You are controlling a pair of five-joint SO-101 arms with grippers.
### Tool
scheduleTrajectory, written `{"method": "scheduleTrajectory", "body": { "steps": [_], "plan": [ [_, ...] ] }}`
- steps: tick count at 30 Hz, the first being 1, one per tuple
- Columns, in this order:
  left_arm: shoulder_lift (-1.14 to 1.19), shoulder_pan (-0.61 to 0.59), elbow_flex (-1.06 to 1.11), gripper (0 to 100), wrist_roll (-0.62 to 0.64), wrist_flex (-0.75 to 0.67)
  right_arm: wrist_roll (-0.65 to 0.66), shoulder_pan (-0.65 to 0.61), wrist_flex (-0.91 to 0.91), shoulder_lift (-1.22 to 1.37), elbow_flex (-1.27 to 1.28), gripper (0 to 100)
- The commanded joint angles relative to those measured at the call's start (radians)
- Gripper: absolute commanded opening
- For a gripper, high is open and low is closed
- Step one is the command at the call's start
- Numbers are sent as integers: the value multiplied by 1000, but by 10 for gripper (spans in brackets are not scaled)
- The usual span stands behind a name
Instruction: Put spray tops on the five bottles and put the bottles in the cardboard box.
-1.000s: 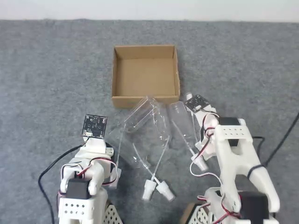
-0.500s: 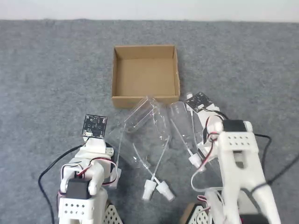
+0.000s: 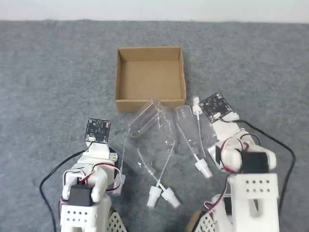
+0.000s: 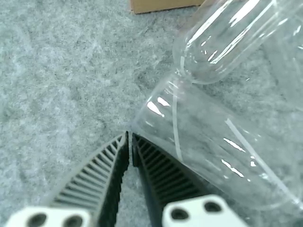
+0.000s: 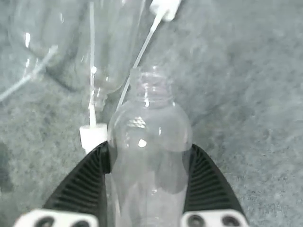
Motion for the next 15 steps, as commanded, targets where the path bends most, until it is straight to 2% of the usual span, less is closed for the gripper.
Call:
{"method": "scheduleTrajectory", "body": {
  "steps": [1, 15],
  "plan": [
    [-21, 0, -16, 14, 2, -3, -58, -8, 2, -76, -57, 31],
    [-21, 0, -16, 14, 2, -3, -226, -10, -133, -272, -54, 31]
  ]
}}
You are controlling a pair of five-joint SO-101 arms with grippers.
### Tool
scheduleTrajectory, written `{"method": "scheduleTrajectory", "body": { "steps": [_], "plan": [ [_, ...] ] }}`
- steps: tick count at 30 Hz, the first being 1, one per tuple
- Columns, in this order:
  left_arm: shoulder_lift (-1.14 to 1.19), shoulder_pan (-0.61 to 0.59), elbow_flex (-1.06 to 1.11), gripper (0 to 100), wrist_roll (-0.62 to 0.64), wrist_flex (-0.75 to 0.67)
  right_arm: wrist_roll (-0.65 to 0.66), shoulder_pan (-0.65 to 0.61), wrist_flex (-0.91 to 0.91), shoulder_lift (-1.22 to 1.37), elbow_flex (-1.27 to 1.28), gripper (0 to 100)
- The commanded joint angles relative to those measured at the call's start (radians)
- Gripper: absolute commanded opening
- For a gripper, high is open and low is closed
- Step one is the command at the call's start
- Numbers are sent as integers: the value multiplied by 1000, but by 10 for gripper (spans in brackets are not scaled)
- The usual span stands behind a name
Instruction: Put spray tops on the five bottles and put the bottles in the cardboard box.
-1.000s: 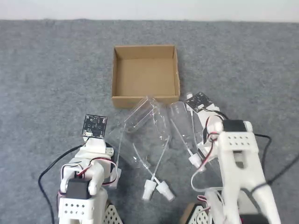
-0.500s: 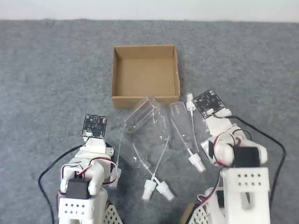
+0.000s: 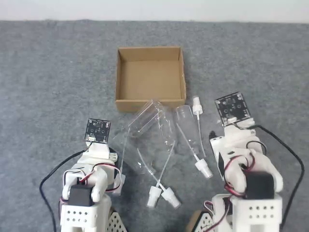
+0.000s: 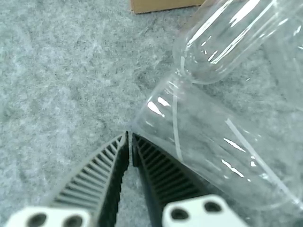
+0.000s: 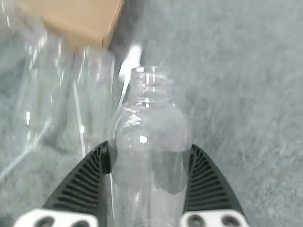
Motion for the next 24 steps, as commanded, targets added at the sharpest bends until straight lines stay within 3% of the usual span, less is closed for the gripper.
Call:
{"method": "scheduleTrajectory", "body": {
  "steps": [1, 24],
  "plan": [
    [-21, 0, -16, 14, 2, -3, -34, -10, -53, -45, -52, 31],
    [-21, 0, -16, 14, 2, -3, -31, -259, -418, -427, 407, 31]
  ]
}}
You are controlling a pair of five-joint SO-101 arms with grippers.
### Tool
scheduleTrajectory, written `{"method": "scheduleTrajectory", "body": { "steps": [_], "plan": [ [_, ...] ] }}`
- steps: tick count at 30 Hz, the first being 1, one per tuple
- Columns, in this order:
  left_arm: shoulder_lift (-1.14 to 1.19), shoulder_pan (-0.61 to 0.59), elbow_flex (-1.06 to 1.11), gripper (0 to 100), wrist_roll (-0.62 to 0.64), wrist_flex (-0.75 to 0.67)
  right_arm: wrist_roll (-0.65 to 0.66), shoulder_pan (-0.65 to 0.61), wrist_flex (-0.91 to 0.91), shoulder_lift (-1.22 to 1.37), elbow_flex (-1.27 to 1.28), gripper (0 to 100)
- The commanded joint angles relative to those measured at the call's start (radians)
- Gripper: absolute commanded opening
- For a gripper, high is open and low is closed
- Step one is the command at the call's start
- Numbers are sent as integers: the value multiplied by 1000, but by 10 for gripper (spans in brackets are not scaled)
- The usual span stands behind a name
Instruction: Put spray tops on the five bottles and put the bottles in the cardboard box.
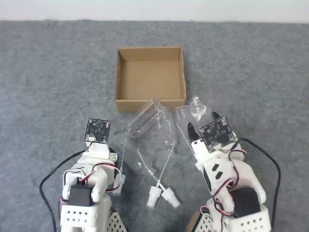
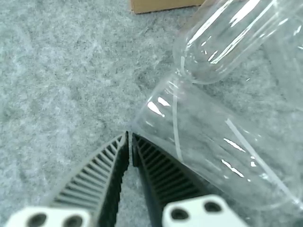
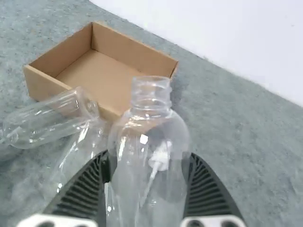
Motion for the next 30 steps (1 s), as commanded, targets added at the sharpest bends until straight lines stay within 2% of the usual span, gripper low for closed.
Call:
{"method": "scheduleTrajectory", "body": {
  "steps": [1, 10, 22, 27, 30],
  "plan": [
    [-21, 0, -16, 14, 2, -3, -11, -19, -67, -74, 41, 31],
    [-21, 0, -16, 14, 2, -3, -12, -105, -102, -147, 141, 31],
    [-21, 0, -16, 14, 2, -3, -14, -102, -229, -147, 255, 30],
    [-21, 0, -16, 14, 2, -3, -17, -101, -228, -147, 267, 24],
    [-21, 0, -16, 14, 2, -3, -87, -99, -229, -147, 285, 6]
  ]
}}
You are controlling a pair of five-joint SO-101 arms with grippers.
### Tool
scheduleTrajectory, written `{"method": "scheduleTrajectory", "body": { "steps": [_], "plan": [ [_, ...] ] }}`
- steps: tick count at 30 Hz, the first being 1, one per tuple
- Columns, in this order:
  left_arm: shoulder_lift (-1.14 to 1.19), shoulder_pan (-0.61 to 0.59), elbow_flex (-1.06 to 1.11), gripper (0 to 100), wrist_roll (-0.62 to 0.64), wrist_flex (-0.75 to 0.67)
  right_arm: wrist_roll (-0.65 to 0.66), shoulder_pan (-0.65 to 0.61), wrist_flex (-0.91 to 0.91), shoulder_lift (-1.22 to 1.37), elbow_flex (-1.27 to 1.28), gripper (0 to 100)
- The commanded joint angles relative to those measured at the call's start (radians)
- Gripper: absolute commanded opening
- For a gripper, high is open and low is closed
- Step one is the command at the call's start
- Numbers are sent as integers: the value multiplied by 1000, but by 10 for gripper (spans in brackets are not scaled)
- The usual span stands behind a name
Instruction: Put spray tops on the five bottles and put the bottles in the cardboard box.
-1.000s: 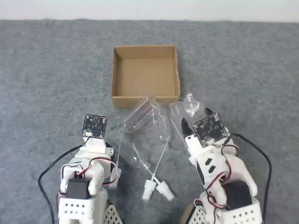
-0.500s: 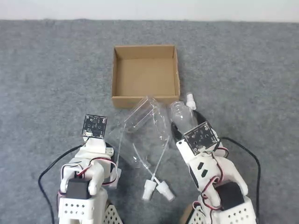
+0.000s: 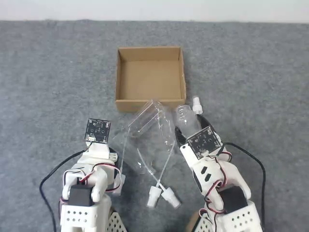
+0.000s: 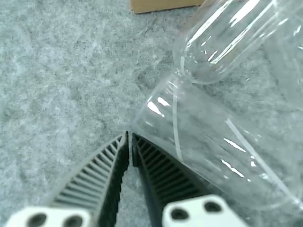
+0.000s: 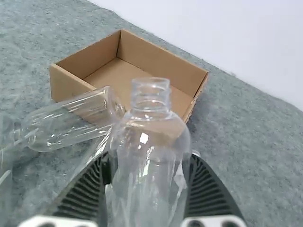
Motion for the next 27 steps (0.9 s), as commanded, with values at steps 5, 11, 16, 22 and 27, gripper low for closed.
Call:
{"method": "scheduleTrajectory", "body": {
  "steps": [5, 11, 16, 22, 27],
  "plan": [
    [-21, 0, -16, 14, 2, -3, -138, 82, -30, -21, 6, 6],
    [-21, 0, -16, 14, 2, -3, -209, 191, -33, -22, -3, 6],
    [-21, 0, -16, 14, 2, -3, -210, 269, -35, -22, -3, 6],
    [-21, 0, -16, 14, 2, -3, -210, 326, -76, -22, 6, 6],
    [-21, 0, -16, 14, 2, -3, -210, 326, -73, -22, 6, 6]
  ]
}}
